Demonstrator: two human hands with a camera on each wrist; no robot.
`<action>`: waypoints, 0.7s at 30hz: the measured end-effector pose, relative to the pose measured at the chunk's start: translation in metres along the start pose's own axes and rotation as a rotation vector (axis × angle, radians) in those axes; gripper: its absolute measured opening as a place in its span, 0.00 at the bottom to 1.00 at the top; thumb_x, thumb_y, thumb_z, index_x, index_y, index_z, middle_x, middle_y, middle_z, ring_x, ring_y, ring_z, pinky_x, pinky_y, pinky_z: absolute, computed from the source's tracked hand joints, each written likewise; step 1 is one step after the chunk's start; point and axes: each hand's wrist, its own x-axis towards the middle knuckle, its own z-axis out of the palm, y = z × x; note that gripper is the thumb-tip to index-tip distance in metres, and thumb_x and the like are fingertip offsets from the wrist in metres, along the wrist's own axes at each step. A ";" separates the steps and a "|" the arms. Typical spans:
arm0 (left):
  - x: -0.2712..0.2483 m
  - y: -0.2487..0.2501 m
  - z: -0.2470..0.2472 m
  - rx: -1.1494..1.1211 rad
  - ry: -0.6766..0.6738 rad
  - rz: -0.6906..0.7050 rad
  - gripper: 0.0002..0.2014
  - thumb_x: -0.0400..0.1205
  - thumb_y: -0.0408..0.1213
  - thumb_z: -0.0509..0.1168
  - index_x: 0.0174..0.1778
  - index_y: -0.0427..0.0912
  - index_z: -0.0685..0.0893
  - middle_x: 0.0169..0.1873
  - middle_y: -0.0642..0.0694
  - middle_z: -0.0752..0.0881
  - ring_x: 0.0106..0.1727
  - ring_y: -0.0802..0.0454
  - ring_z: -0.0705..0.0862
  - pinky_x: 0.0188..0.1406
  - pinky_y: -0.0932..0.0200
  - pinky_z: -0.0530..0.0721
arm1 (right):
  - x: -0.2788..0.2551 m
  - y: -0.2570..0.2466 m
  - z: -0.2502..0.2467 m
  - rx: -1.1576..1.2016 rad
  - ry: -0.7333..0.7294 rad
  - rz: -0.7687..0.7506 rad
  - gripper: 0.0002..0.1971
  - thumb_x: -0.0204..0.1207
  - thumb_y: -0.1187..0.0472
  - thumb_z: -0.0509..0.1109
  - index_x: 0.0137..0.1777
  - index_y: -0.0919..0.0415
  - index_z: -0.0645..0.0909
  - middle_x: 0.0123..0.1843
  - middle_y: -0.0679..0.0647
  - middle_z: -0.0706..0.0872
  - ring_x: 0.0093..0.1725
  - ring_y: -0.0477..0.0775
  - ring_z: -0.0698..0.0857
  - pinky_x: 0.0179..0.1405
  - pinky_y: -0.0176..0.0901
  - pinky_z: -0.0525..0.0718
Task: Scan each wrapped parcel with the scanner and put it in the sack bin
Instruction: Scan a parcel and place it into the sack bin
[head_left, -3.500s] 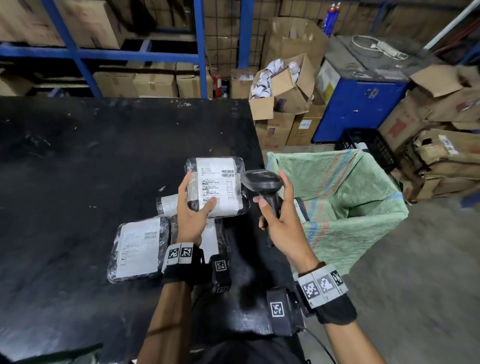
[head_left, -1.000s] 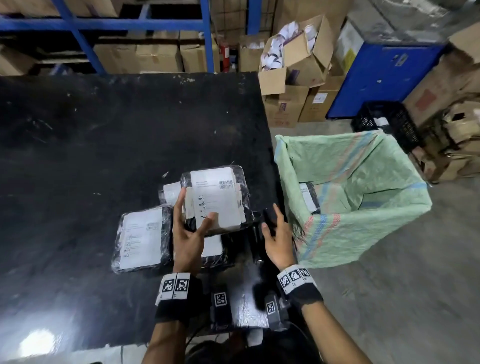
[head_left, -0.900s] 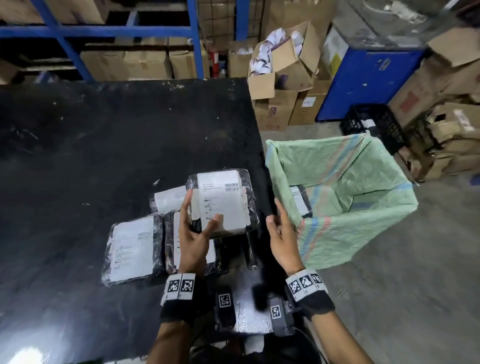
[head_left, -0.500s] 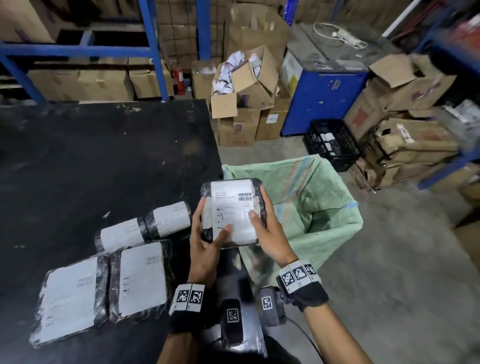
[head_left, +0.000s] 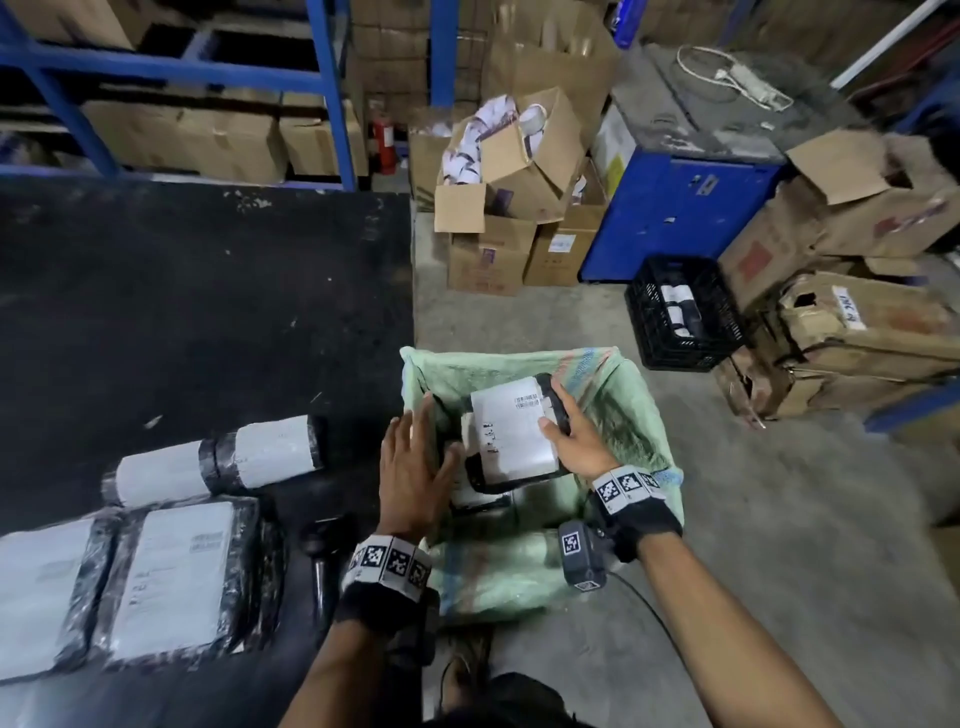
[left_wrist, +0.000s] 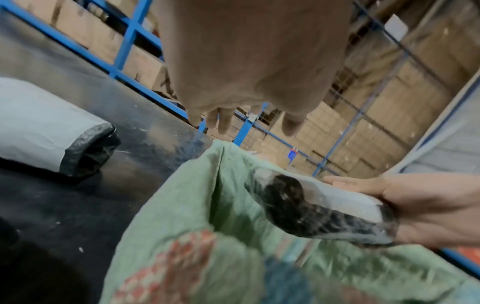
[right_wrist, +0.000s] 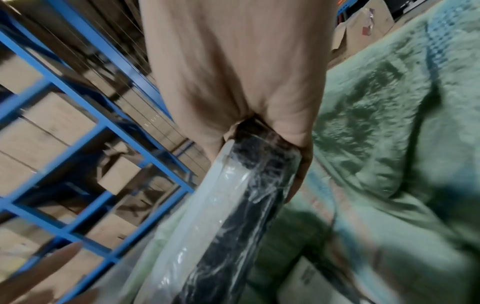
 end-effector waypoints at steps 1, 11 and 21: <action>0.001 -0.004 0.009 0.073 -0.003 -0.019 0.42 0.80 0.60 0.51 0.90 0.42 0.60 0.85 0.31 0.68 0.87 0.30 0.63 0.89 0.39 0.59 | 0.011 0.013 -0.007 -0.027 -0.020 0.049 0.34 0.87 0.63 0.63 0.88 0.49 0.53 0.86 0.47 0.62 0.85 0.50 0.62 0.77 0.37 0.61; -0.004 -0.023 0.047 0.241 -0.028 -0.078 0.51 0.72 0.23 0.73 0.91 0.34 0.55 0.90 0.31 0.54 0.92 0.32 0.52 0.88 0.34 0.63 | 0.087 0.124 -0.035 -0.381 -0.092 0.339 0.39 0.81 0.54 0.68 0.87 0.38 0.51 0.86 0.57 0.64 0.82 0.67 0.67 0.83 0.55 0.65; -0.004 -0.032 0.052 0.178 0.016 -0.117 0.51 0.72 0.20 0.68 0.91 0.33 0.50 0.92 0.37 0.53 0.93 0.40 0.47 0.92 0.44 0.54 | 0.102 0.176 -0.002 -0.271 0.182 0.236 0.38 0.78 0.67 0.70 0.86 0.48 0.61 0.81 0.60 0.74 0.79 0.63 0.73 0.81 0.49 0.67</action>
